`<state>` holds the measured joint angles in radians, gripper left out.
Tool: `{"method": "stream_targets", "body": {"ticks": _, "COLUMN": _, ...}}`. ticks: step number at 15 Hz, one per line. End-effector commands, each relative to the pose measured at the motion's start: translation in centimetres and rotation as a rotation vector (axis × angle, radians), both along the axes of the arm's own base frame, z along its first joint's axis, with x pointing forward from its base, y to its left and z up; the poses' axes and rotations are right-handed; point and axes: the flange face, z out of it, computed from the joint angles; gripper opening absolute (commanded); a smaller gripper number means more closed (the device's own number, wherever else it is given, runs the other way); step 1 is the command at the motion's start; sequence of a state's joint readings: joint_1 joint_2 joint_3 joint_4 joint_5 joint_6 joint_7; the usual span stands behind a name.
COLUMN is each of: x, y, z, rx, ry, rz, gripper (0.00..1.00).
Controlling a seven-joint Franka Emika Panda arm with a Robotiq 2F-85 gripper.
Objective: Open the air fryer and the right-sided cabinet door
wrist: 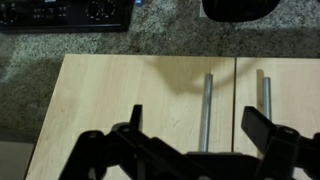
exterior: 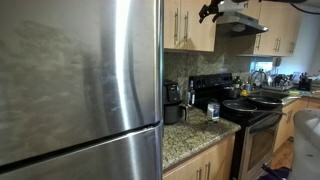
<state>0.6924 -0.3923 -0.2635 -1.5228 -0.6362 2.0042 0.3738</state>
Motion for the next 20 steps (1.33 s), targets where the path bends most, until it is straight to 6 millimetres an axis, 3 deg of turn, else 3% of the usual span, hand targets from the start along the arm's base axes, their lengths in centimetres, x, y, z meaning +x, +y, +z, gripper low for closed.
{"method": "stream_targets", "body": {"ticks": 1, "x": 4.2, "y": -2.4, "z": 2.9, "rx": -0.082, "ry": -0.008, "rz": 0.045, "gripper": 1.00}}
{"method": "stream_targets", "body": {"ticks": 2, "x": 6.0, "y": -3.5, "z": 3.0, "rx": -0.064, "ry": -0.016, "rz": 0.065, "gripper": 1.00}}
{"method": "stream_targets", "body": {"ticks": 4, "x": 7.3, "y": -3.1, "z": 3.2, "rx": -0.004, "ry": -0.025, "rz": 0.118, "gripper": 1.00}}
{"method": "stream_targets", "body": {"ticks": 5, "x": 5.1, "y": -3.6, "z": 2.5, "rx": -0.006, "ry": -0.007, "rz": 0.096, "gripper": 1.00}}
{"method": "stream_targets", "body": {"ticks": 8, "x": 7.1, "y": -3.1, "z": 2.5, "rx": 0.001, "ry": -0.011, "rz": 0.103, "gripper": 1.00}}
{"method": "stream_targets", "body": {"ticks": 11, "x": 8.8, "y": -2.1, "z": 1.0, "rx": 0.069, "ry": 0.024, "rz": 0.191, "gripper": 1.00}}
{"method": "stream_targets", "body": {"ticks": 17, "x": 12.6, "y": -1.5, "z": 0.5, "rx": 0.180, "ry": -0.058, "rz": 0.210, "gripper": 1.00}}
{"method": "stream_targets", "body": {"ticks": 18, "x": 11.1, "y": -1.5, "z": 0.2, "rx": 0.180, "ry": -0.025, "rz": 0.209, "gripper": 1.00}}
{"method": "stream_targets", "body": {"ticks": 20, "x": 12.1, "y": -1.4, "z": -0.1, "rx": 0.176, "ry": -0.036, "rz": 0.204, "gripper": 1.00}}
